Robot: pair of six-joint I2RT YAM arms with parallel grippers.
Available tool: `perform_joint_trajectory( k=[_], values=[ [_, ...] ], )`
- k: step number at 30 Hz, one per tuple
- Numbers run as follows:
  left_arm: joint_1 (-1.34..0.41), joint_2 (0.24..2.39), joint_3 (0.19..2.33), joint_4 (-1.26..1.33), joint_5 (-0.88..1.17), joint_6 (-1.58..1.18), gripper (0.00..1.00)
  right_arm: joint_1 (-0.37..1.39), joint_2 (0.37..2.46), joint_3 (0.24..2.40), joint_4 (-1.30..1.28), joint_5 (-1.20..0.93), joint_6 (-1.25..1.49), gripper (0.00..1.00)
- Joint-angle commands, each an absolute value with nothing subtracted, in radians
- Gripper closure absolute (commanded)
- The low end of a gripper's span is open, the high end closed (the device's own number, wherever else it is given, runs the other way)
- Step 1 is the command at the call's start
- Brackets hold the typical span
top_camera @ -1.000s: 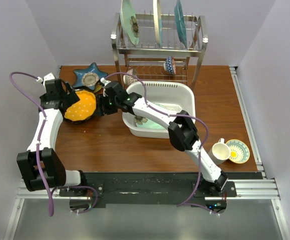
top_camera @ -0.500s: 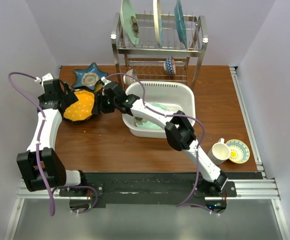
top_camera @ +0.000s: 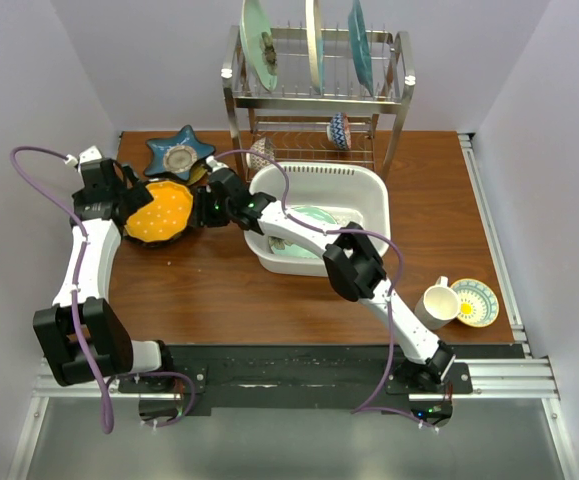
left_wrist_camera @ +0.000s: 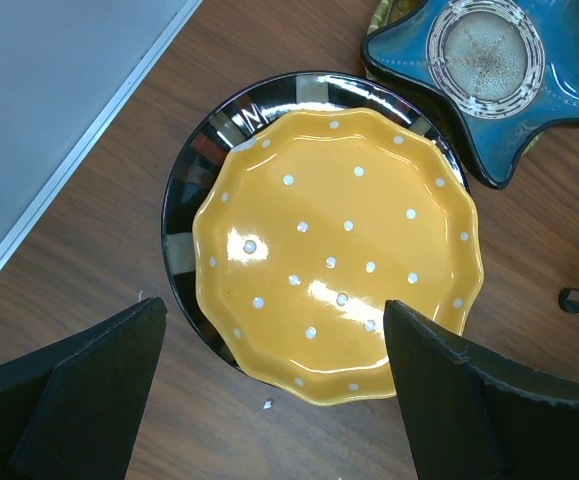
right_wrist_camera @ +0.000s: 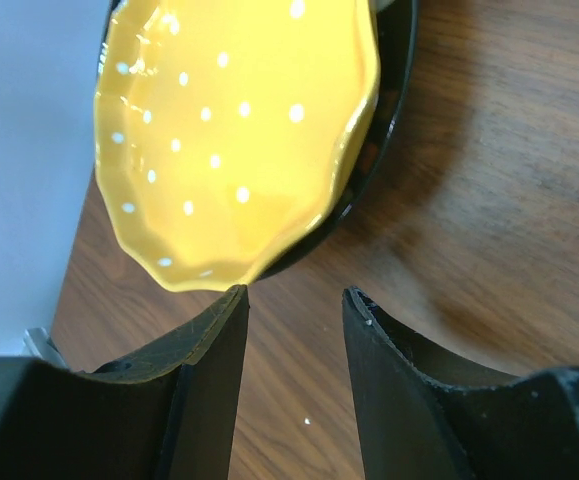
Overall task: Place the plates into the plastic bin on the countertop
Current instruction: Pick up the plate at the center of the board.
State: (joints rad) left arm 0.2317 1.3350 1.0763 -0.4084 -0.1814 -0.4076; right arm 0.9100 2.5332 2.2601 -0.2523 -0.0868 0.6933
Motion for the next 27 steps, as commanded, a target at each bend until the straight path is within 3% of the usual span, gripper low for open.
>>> perform_joint_trajectory(
  k=[1, 11, 27],
  values=[
    [0.248, 1.305, 1.08, -0.373, -0.163, -0.396, 0.06, 0.916, 2.545, 2.321, -0.178, -0.052, 0.727, 0.54],
    [0.252, 1.305, 1.074, -0.373, -0.15, -0.396, 0.06, 0.917, 2.637, 2.425, -0.219, -0.029, 0.736, 0.54],
    [0.258, 1.304, 1.068, -0.37, -0.144, -0.394, 0.06, 0.917, 2.646, 2.421, -0.216, -0.006, 0.73, 0.74]
  ],
)
